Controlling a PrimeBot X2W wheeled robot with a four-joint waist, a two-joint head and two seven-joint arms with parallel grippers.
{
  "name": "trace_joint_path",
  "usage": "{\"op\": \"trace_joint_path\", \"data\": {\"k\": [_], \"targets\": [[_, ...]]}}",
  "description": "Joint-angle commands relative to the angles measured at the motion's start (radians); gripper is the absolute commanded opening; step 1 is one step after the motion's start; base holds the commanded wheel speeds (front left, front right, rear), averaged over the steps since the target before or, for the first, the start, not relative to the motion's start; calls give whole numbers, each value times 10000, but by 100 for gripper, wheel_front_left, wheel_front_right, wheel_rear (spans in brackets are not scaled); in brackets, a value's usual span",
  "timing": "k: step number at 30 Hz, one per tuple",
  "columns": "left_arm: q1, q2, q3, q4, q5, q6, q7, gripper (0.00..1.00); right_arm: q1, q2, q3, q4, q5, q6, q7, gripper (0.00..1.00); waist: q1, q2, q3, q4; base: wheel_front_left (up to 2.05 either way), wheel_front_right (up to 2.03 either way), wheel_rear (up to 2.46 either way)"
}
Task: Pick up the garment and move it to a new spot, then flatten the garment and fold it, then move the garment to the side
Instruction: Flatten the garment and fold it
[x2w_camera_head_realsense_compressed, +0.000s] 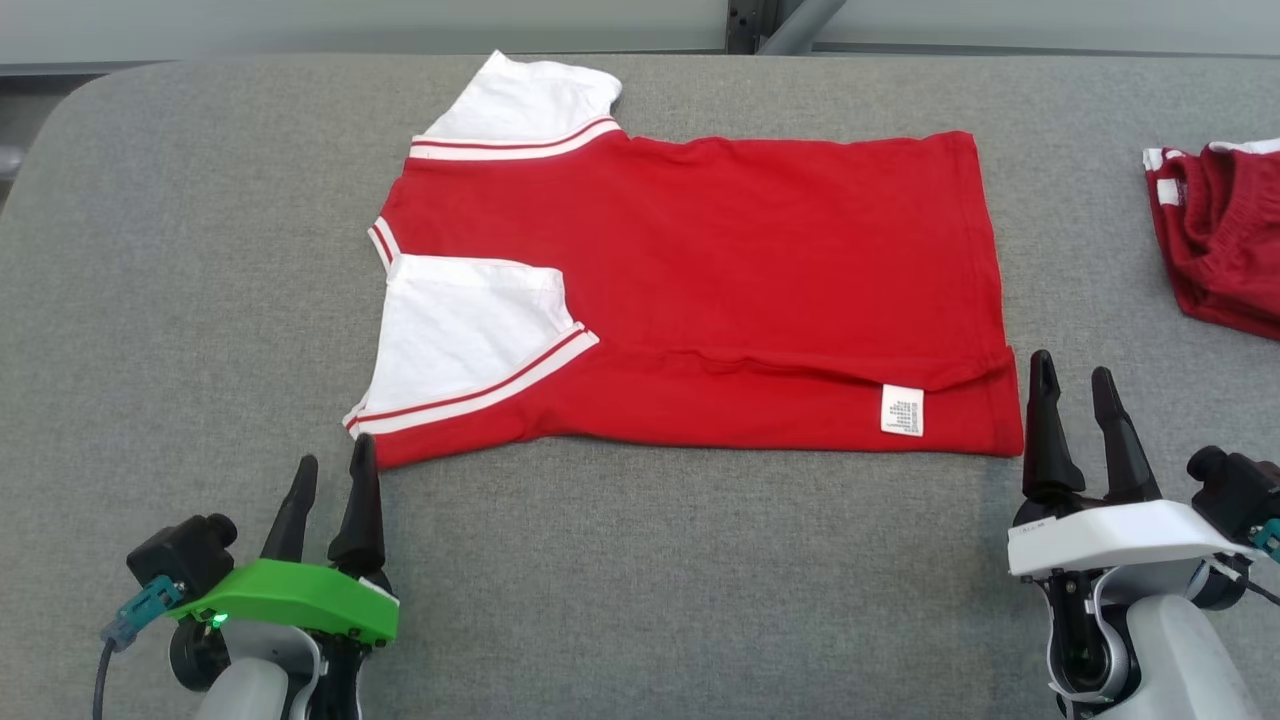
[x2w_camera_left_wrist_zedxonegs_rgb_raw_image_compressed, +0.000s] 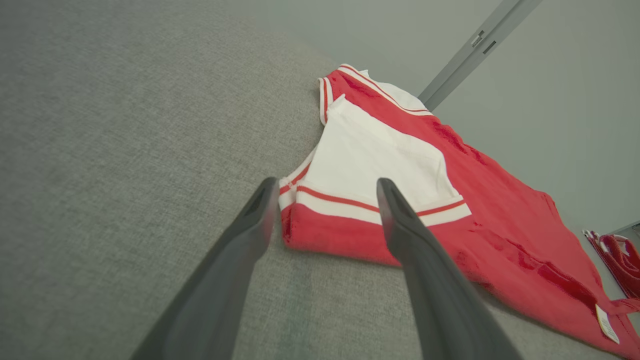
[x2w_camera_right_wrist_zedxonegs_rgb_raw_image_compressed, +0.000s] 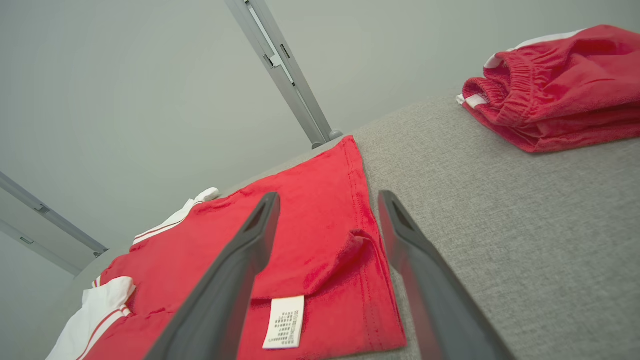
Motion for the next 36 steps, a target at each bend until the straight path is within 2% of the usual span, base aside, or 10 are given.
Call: {"op": "trace_joint_path", "data": {"k": [1,10,18,19,20,21,22,23,36], "targets": [[175,115,13,172,-183,-23,128,100,175,-26,-47,-26,-125,5,5,100,0,16,-221,74,0,0,0],[-168,20,-238,1165,-878,-23,1262,100,328,-26,220,48,-315,5,5,100,0,16,-211,-130,0,0,0],[-834,-23,-165,1953,-1386,-23,1316,100,210,-27,353,173,-415,3,5,100,0,16,79,-532,0,0,0],[-873,-19,-145,2001,-1465,-23,1272,77,217,-26,335,233,-409,3,5,100,0,16,100,-562,0,0,0],[-926,-8,-112,2035,-1491,-23,1214,42,226,-24,330,308,-413,5,5,100,0,16,110,-582,0,0,0],[-980,1,-89,2052,-1567,-23,1112,27,234,-23,335,419,-422,3,5,100,0,16,119,-598,0,0,0],[-1013,8,-78,2065,-1630,-23,1015,3,241,-23,364,577,-402,3,5,100,0,16,121,-607,0,0,0],[-1038,28,-90,2063,-1668,-23,907,0,219,-24,410,744,-364,3,5,100,0,16,118,-608,0,0,0],[-939,236,-774,1356,-1628,-23,218,0,-1144,-27,651,3613,-284,3,559,100,0,16,21,-223,0,0,0]]}}
